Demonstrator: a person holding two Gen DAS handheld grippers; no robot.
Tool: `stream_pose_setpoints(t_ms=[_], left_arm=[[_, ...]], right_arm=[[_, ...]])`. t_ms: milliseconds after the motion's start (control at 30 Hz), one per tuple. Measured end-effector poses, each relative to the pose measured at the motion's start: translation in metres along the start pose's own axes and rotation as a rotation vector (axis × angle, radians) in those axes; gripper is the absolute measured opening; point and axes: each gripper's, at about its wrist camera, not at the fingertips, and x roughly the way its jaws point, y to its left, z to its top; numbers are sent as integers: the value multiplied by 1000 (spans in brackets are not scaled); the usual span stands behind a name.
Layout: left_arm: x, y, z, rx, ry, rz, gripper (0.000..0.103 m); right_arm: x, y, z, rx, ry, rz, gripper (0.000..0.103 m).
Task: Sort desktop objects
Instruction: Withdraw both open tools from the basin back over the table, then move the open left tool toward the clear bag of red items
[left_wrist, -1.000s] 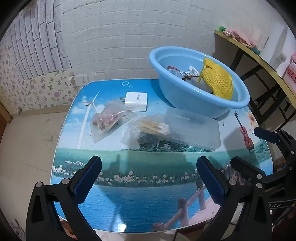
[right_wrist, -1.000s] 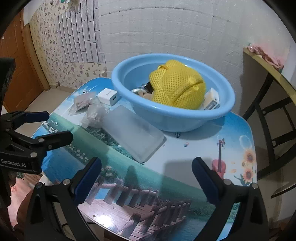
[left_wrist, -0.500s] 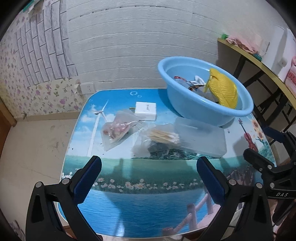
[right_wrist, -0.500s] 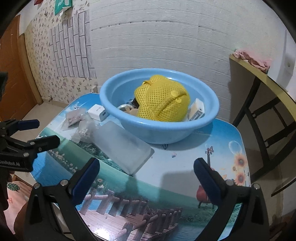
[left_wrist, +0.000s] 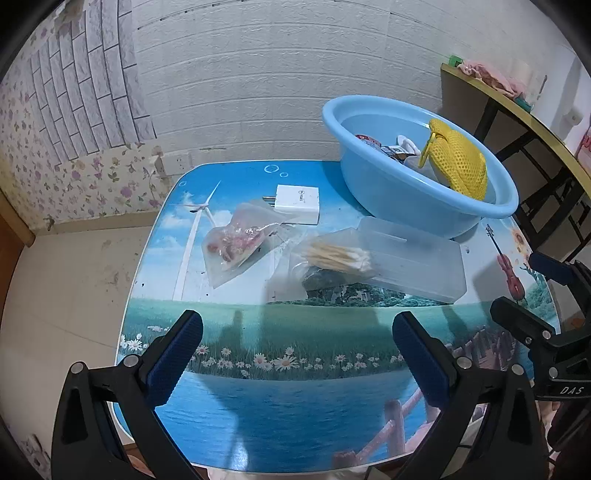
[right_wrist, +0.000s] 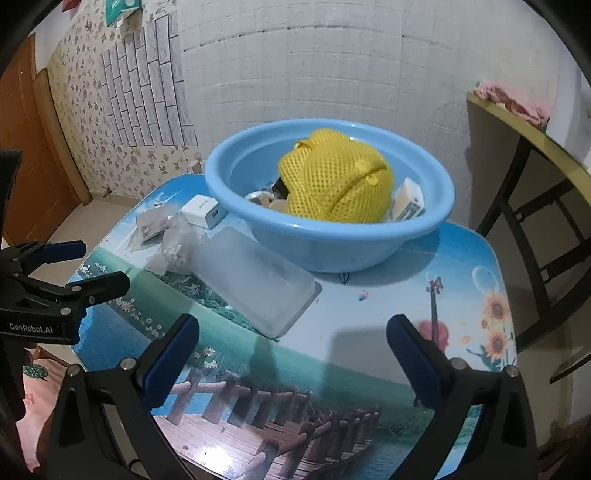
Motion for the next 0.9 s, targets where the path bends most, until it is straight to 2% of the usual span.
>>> stream_pose_setpoints(t_ms=[333,500,633,767,900], left_arm=[[4,7,-1,-21,6,-19,103],[4,4,-3,8,-12,5,103],[3,5,-2,-1,-20,-9,103],[4,12,-2,-28,-17,-17,103],[8,19,-4,-47,-11,-9,103]], right_arm=[[0,1,1,4,-5,18,103],[-2,10,0,-31,-20,65,103],[-2,13,-1,-34,-20,96,103],[-3,15,-2,-37,-21,173,102],[-10,25,-4,-87,-49,173,102]])
